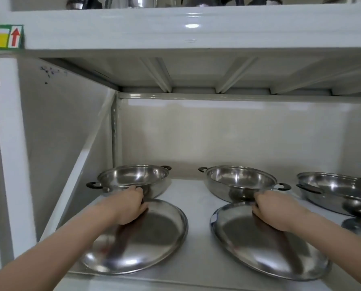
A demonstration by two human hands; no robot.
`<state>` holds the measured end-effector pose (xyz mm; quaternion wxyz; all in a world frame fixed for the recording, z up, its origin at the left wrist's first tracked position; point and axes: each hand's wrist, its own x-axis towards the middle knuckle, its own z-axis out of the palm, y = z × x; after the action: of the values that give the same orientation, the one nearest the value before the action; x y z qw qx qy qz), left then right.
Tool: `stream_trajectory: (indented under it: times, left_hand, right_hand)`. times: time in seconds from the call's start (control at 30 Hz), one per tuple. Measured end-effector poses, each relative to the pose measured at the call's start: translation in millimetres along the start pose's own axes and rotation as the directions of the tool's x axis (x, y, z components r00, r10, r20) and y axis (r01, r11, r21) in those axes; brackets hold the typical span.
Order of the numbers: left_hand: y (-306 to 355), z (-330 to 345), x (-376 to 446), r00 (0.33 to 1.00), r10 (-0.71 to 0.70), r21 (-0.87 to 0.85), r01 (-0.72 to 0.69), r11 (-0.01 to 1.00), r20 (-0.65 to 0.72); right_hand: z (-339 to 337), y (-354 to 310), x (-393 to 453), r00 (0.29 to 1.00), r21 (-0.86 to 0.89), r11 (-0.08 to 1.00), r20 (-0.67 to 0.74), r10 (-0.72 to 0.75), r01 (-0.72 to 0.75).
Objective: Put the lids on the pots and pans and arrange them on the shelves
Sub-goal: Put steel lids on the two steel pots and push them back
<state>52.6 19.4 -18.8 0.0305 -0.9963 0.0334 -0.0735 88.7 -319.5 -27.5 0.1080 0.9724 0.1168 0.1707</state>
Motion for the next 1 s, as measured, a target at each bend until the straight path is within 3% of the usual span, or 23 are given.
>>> stream_trajectory:
  times: [0.3, 0.47, 0.67, 1.0]
  left_hand:
    - [-10.5, -115.3, 15.2, 0.993, -0.007, -0.138, -0.010, 0.990, -0.122]
    - [-24.5, -149.4, 52.0, 0.972, -0.089, -0.191, 0.047, 0.980, -0.218]
    - [-44.3, -117.0, 122.2, 0.956, -0.182, -0.041, 0.178, 0.983, -0.228]
    - [-84.2, -34.5, 200.0, 0.955, -0.229, -0.010, 0.232, 0.973, -0.186]
  right_hand:
    - [-103.9, 8.5, 52.5, 0.991, 0.076, 0.994, -0.113, -0.066, 0.075]
    - [-126.7, 31.9, 108.0, 0.992, 0.089, 0.996, -0.121, 0.023, -0.013]
    - [-89.0, 45.1, 161.8, 0.985, 0.084, 0.984, -0.062, 0.163, -0.157]
    - [-1.3, 51.2, 217.5, 0.968, 0.030, 0.968, 0.040, 0.246, -0.248]
